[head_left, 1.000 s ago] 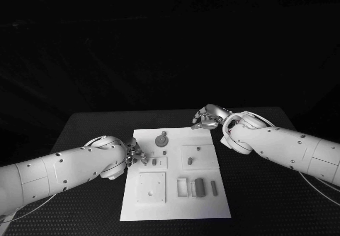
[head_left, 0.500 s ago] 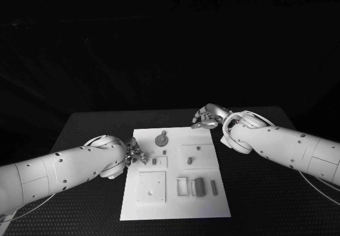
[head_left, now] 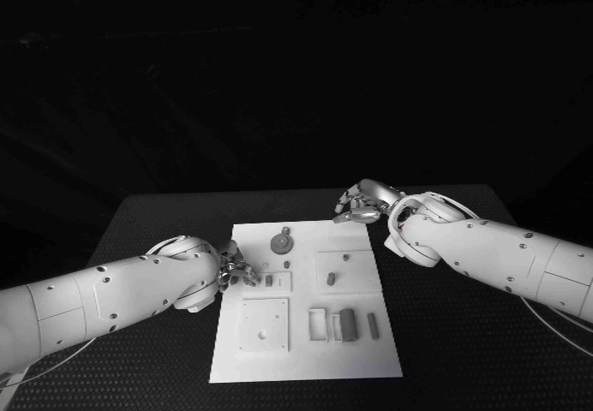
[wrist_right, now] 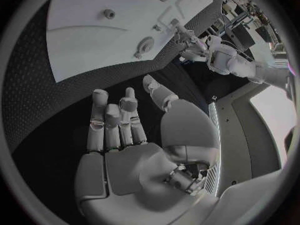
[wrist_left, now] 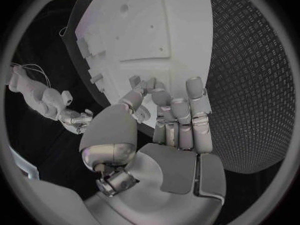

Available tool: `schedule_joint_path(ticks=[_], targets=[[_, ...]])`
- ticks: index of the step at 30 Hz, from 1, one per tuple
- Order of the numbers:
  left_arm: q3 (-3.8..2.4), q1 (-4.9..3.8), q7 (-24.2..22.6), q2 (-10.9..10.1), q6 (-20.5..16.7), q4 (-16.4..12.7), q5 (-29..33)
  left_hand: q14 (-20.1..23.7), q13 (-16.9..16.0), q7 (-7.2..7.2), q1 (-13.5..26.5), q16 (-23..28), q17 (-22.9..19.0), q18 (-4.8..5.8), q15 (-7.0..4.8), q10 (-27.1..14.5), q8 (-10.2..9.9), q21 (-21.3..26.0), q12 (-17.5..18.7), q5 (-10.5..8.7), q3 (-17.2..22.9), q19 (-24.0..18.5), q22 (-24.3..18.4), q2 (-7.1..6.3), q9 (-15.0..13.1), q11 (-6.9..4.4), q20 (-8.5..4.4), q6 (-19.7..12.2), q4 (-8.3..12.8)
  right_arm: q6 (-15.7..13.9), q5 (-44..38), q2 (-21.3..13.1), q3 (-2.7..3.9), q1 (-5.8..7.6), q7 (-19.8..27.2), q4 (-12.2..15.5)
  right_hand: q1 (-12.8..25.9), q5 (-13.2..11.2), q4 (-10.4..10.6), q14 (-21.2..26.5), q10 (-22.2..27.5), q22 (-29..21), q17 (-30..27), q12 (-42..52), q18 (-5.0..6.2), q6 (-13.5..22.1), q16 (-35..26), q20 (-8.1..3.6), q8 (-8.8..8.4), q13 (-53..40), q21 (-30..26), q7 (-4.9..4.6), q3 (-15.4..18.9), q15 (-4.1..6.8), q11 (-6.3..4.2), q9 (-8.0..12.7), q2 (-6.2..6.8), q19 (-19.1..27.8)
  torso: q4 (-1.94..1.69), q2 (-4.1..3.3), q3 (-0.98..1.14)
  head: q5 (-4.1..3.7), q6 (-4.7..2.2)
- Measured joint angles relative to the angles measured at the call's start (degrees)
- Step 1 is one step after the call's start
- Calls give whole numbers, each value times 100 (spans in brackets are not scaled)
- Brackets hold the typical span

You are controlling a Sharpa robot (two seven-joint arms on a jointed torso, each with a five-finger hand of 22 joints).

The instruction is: Assemble the parts on the task board

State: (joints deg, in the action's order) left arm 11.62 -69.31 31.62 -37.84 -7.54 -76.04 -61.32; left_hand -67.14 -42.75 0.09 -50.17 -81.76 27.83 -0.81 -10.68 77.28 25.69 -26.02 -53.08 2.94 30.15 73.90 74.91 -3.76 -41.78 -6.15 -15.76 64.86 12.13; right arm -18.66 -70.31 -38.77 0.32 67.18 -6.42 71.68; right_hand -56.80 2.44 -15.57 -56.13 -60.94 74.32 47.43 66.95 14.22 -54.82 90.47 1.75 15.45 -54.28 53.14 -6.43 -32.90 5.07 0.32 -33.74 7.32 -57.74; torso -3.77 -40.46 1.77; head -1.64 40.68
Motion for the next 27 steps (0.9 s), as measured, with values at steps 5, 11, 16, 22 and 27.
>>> schedule_joint_path(ticks=[5,11,16,22,27], targets=[[1,2,1,-3,10,0,0,-6,0,-1,32,0,0,0,-7,1,-2,0,0,0,-30,0,0,1,35,-1,0,1,1,-2,8,0,0,0,6,0,0,0,0,0,0,0,0,0,0,0,0,0,0,0,0,1,0,-1,0,0,0,0,0,0,0,0,1],[2,2,2,-13,15,2,-1,-6,0,-2,32,0,0,0,-7,1,-2,0,0,0,-30,0,-1,1,41,-1,0,1,1,-2,12,-1,0,0,10,-1,0,0,0,0,0,0,0,0,0,11,0,0,0,-1,0,8,0,-2,0,1,0,0,-1,0,-2,-4,4],[2,3,3,-11,19,9,-1,-6,5,-3,32,0,-6,0,-7,1,-2,0,0,0,-30,-1,-1,1,54,-1,1,0,1,-2,15,-2,0,0,12,-2,0,0,0,3,0,0,0,0,0,23,0,0,0,0,0,-2,0,-6,0,1,0,0,-2,1,-4,-5,5],[2,4,4,-8,21,35,-1,-6,11,17,77,0,-13,0,-8,1,-2,0,0,0,-85,-1,4,-96,93,-1,2,-23,-22,-2,17,-3,0,0,14,-2,0,0,0,4,0,0,0,0,0,23,0,0,0,5,0,-2,0,-7,0,-5,0,0,-4,1,-7,-9,4],[2,5,4,3,20,55,-2,1,18,36,156,0,-19,-1,-16,1,0,0,0,0,-164,-1,4,-175,143,-1,2,-44,-69,-2,18,-5,0,0,16,-2,0,0,0,6,0,0,1,0,0,23,0,0,0,5,0,-1,0,-10,0,-4,0,0,-4,1,-7,-9,3]])
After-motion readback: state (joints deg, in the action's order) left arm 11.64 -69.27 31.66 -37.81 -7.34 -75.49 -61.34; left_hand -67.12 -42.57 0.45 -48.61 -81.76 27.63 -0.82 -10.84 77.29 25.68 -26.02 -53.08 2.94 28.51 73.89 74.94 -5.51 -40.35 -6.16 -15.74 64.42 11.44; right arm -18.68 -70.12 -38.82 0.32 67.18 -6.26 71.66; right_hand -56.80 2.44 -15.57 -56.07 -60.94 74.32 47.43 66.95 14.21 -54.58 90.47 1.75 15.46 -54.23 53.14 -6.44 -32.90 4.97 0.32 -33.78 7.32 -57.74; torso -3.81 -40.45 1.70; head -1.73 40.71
